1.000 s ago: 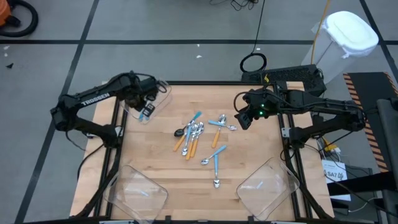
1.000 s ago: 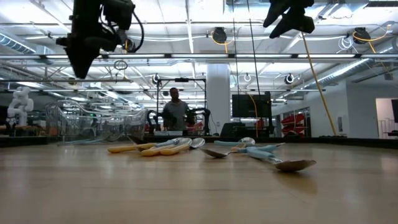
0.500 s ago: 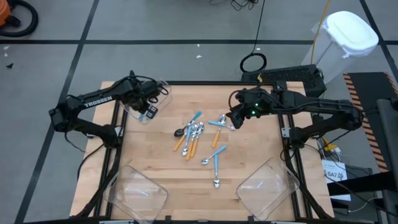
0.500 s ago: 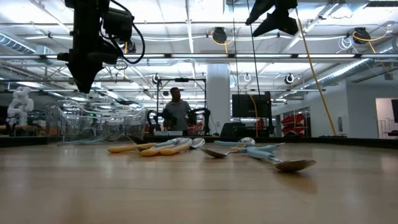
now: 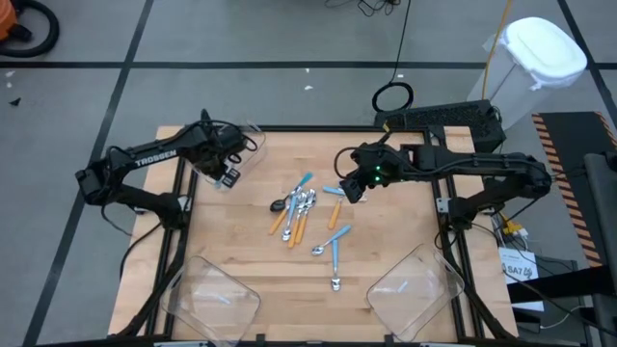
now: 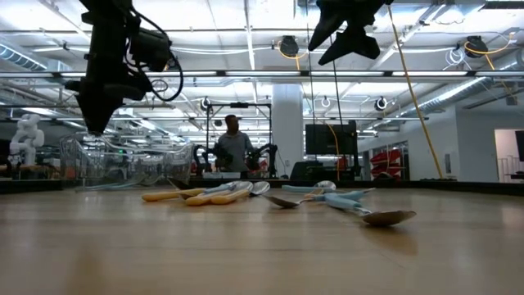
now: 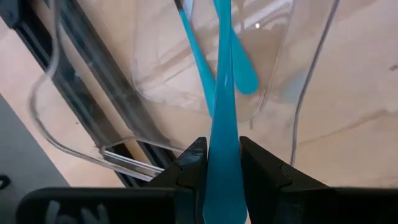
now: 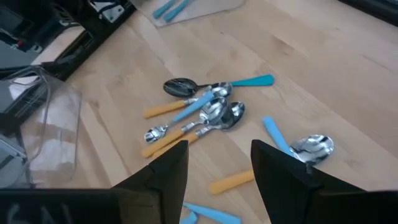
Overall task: Sort silverware by color (type)
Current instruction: Put the blue spoon into the top left transparent bin
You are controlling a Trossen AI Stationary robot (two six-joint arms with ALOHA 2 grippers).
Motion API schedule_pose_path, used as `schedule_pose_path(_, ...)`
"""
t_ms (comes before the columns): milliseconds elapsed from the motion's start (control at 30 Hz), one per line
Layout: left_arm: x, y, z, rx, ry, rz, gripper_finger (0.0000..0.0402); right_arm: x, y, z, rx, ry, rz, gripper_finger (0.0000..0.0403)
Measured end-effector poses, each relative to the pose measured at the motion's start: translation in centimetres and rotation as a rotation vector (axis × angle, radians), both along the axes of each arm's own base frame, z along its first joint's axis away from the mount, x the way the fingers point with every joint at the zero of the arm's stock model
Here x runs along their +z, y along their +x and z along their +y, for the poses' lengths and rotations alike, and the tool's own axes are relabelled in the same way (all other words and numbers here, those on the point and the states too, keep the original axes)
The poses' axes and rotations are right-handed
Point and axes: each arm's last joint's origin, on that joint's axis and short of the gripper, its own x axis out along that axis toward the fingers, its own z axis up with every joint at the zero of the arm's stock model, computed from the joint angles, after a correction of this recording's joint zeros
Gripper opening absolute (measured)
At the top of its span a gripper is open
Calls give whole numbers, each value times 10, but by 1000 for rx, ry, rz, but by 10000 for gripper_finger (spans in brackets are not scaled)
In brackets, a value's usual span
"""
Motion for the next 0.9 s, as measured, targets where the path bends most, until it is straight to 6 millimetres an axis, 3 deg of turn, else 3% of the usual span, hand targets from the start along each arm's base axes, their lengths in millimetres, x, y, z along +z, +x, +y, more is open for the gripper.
schedule_pose_path(367, -8, -4, -1, 27, -22, 19, 78, 0, 0, 0, -6, 5, -7, 171)
schedule_pose_path(900, -8, -11, 20, 171, 63, -22, 78, 0, 0, 0, -16, 15, -10, 171)
